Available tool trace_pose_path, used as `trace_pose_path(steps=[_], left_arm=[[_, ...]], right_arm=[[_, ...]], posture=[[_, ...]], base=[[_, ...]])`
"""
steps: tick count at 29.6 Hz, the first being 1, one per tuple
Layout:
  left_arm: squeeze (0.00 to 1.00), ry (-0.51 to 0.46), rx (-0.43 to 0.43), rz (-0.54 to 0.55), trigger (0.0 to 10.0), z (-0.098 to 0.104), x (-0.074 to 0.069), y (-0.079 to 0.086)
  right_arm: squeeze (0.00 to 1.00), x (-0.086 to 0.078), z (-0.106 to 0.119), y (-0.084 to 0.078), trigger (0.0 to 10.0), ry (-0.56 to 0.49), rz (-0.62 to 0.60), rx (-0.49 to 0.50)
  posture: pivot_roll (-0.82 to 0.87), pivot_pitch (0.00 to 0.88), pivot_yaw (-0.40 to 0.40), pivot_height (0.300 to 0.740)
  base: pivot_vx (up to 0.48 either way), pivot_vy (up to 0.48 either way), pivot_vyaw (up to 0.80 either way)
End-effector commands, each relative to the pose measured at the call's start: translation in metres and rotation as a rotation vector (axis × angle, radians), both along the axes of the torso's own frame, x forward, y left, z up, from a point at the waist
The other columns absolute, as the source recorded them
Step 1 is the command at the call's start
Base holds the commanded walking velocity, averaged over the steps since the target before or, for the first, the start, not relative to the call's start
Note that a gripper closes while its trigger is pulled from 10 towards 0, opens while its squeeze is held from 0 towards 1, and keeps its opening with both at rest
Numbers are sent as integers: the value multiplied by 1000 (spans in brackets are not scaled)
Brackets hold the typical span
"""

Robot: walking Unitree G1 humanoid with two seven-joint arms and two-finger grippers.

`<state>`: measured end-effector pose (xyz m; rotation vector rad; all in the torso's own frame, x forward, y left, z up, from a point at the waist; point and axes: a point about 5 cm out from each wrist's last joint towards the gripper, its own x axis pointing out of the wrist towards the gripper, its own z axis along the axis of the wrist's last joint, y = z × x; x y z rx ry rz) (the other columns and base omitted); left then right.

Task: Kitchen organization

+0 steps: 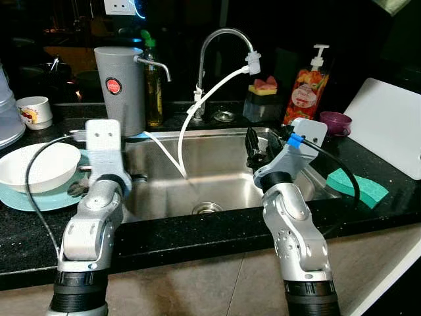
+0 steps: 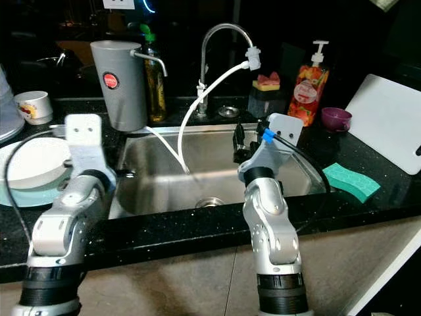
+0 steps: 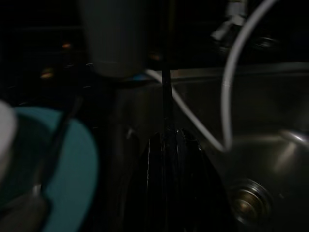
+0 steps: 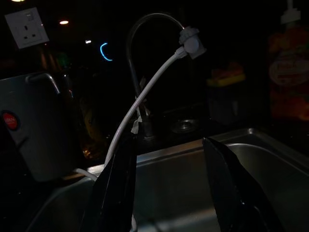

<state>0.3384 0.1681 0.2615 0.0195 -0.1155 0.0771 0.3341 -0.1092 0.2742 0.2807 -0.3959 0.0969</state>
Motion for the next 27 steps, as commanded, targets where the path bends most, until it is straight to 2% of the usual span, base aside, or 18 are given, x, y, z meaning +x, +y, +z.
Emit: trace_pose_path(steps=[1,2,3,6,13,15,16,18,20,22,27], left_arm=[[0,47,23,-104,10000,-9,-1,-11],[0,47,23,-104,10000,-9,-1,-11],[0,70,35,-170,10000,-13,-1,-20],[0,99,47,-201,10000,-18,1,-26],[0,186,92,-201,10000,-36,9,-32],[0,209,118,-207,10000,-41,13,-33],[0,209,118,-207,10000,-41,13,-33],[0,226,133,-232,10000,-43,19,-33],[0,230,137,-243,10000,-43,21,-32],[0,241,133,-271,10000,-40,33,-31],[0,268,118,-287,10000,-36,45,-30]], right_arm=[[0,1,3,-4,10000,-14,-9,-1],[0,1,3,-4,10000,-14,-9,-1],[0,1,3,-4,10000,-16,-9,-4],[0,1,4,-3,10000,-19,1,-8],[0,-1,3,4,10000,-24,44,-16],[0,-3,3,15,10000,-28,123,-41],[0,-3,3,15,10000,-28,123,-41],[0,-2,-2,30,10000,8,214,-111],[0,-1,-5,35,10000,28,241,-138],[0,7,-13,45,10000,93,298,-209],[0,25,-19,44,10000,183,275,-216]], posture=[[163,55,-51,740],[163,55,-51,740],[158,51,-51,740],[158,51,-51,740],[155,48,-53,740],[150,43,-54,740],[150,43,-54,740],[145,43,-55,740],[145,43,-55,740],[146,42,-51,740],[157,49,-42,740]], base=[[0,0,0],[0,0,0],[0,0,0],[0,0,0],[0,0,0],[0,0,0],[0,0,0],[0,0,0],[0,0,0],[0,0,0],[0,0,0]])
